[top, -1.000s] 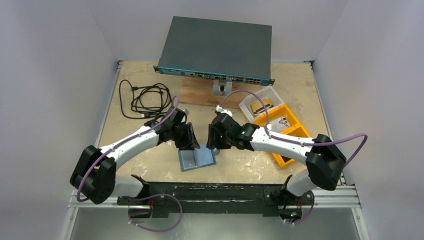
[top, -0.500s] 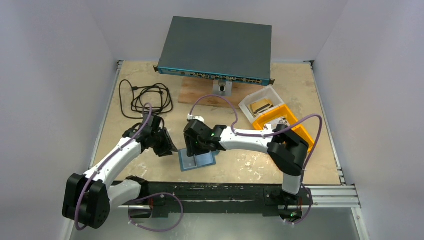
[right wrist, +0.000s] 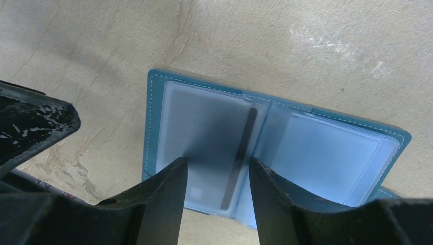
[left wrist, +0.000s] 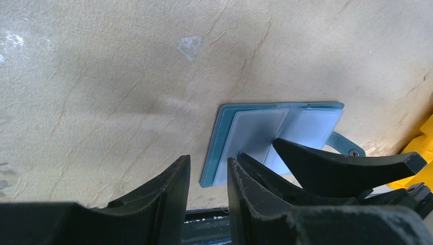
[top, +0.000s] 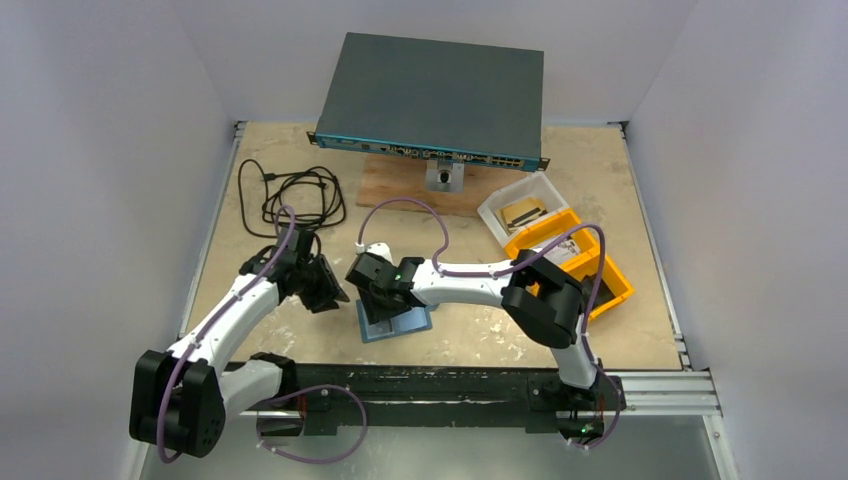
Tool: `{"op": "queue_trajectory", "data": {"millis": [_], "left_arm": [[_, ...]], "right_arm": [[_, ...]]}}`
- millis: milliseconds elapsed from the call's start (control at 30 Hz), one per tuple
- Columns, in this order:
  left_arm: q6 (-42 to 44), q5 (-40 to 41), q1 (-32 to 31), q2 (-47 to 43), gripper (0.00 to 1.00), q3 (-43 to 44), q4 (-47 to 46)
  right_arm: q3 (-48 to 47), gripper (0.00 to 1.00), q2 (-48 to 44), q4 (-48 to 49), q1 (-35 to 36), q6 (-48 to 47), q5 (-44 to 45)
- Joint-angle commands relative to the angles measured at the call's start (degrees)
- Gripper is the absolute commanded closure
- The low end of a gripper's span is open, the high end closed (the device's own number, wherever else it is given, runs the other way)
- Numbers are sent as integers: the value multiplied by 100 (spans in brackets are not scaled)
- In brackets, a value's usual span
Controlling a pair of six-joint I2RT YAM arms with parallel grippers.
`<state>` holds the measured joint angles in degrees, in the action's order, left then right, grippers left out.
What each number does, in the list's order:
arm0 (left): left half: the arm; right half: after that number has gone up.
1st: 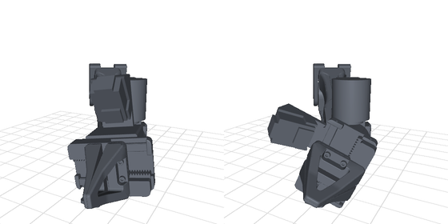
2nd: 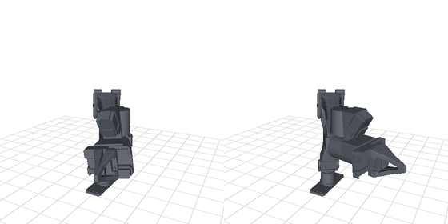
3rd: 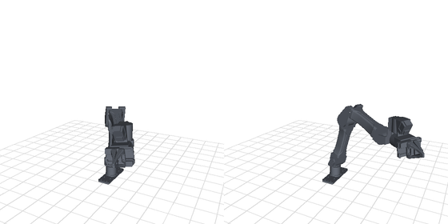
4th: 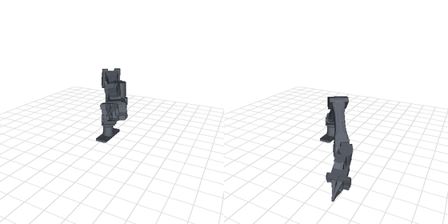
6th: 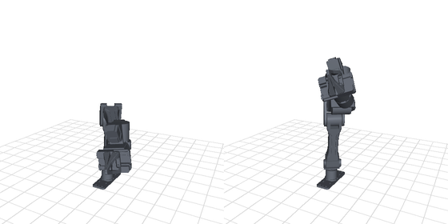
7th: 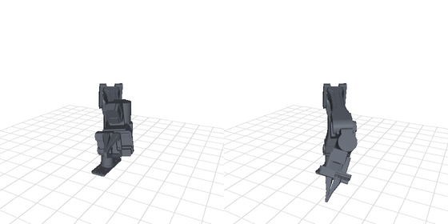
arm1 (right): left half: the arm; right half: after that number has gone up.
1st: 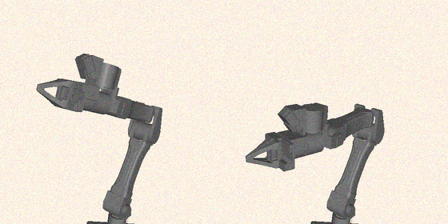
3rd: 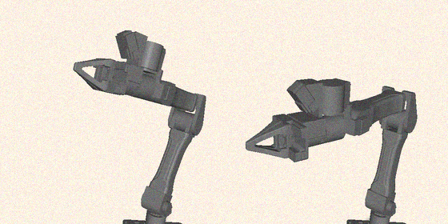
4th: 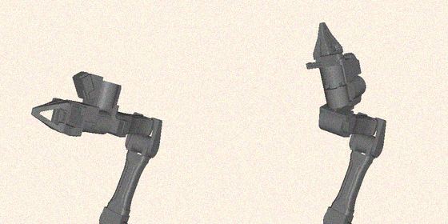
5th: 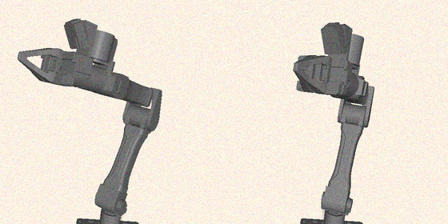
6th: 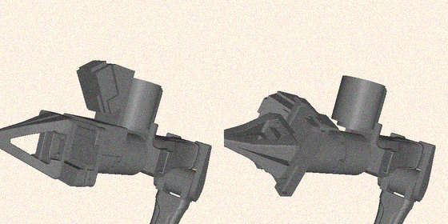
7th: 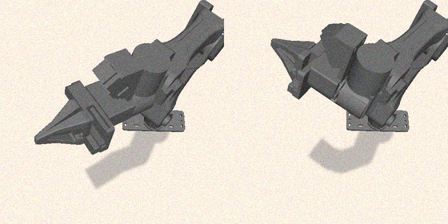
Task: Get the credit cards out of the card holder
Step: Remove the credit card from the card holder.
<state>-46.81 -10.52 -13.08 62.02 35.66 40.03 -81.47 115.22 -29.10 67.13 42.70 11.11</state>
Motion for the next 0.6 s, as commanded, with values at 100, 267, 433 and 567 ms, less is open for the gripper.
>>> {"op": "queue_trajectory", "data": {"millis": [100, 267, 433, 567], "left_arm": [[243, -382, 51, 131, 68, -84, -238], [308, -781, 43, 396, 68, -223, -541], [302, -1199, -49, 577, 70, -371, -904], [200, -1275, -307, 643, 70, -327, -1078]], "right_arm": [[-20, 59, 136, -79, 12, 3, -134], [542, 78, -36, 419, -161, 126, -584], [992, 88, -225, 910, -327, 197, -1002], [1396, 90, -347, 1443, -485, 221, -1473]]}}
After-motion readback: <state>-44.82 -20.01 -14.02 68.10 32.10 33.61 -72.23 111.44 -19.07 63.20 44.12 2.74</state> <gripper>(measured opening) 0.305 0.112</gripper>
